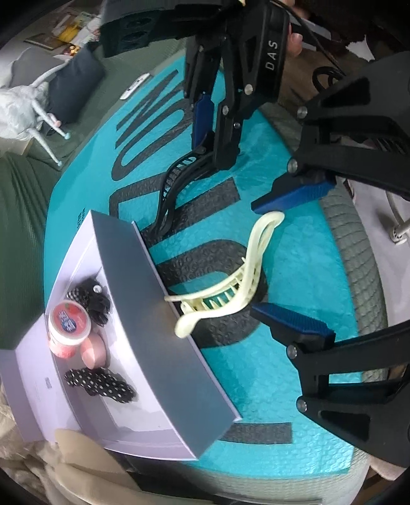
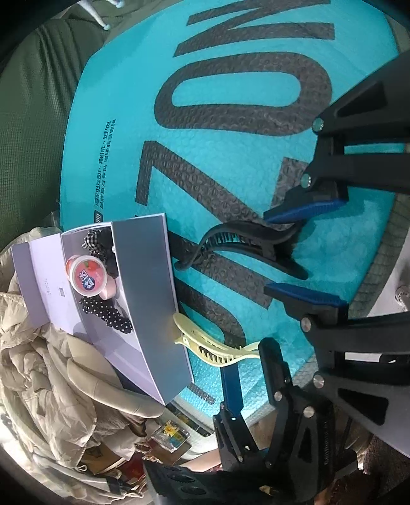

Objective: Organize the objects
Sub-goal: 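Grasp the cream claw clip with left tool while right tool grasps the black claw clip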

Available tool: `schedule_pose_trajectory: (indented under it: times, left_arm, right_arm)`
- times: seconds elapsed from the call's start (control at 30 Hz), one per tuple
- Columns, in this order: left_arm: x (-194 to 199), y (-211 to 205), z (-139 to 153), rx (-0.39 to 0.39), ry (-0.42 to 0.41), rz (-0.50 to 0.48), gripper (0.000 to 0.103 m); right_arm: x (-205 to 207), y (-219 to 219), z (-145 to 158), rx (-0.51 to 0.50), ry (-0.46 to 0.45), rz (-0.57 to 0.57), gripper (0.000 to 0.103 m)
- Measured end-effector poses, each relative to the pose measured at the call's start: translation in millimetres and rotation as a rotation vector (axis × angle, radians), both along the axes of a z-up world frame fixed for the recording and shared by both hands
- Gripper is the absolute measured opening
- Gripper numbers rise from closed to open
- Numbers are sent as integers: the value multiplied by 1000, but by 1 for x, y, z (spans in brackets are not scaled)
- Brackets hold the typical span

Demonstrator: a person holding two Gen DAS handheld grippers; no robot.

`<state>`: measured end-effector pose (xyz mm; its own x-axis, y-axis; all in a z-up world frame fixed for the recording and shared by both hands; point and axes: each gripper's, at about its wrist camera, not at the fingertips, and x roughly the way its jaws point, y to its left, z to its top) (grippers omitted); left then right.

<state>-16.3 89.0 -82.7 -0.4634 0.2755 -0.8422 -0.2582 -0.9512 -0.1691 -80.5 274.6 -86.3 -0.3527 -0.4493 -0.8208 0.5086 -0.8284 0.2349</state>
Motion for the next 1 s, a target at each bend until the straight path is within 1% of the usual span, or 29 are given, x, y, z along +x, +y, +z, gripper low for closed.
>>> schedule_pose_trajectory:
  times: [0.17,0.33,0.37,0.4,0.47,0.53,0.67,0.73,0.83,0.9,1.0]
  left_arm:
    - [5,-9,2,-4,-8,1,54]
    - [9,-18,4,-4,-7,27,54]
    - [9,-18,4,-4,-1,29,54]
    - [9,-17,4,-7,4,28,54]
    - [8,-14,3,-28,12,31,55]
    - [6,-11,3,-49,25,38,55]
    - [0,-5,3,-65,49,44,56]
    - [-5,-4,-1,-79,41,56,57]
    - [-7,-1,-3,-93,64,65,58]
    - [-10,0,-3,-90,67,72,58]
    - [-13,-3,-4,-62,64,84,58]
  right_arm:
    - [6,3,2,-11,1,10,35]
    - [8,3,2,-9,18,-18,35]
    - [9,1,2,-2,30,-19,37]
    - [9,0,1,3,37,-20,43]
    - [11,-4,1,23,63,-21,48]
    - [12,-8,0,49,88,-19,51]
    - [13,-11,-3,95,142,-27,52]
    - [13,-10,-4,98,159,-29,52]
    - [12,-10,-5,101,172,-39,52]
    - [11,-10,-5,101,175,-46,52]
    - [8,-11,-5,96,176,-49,52]
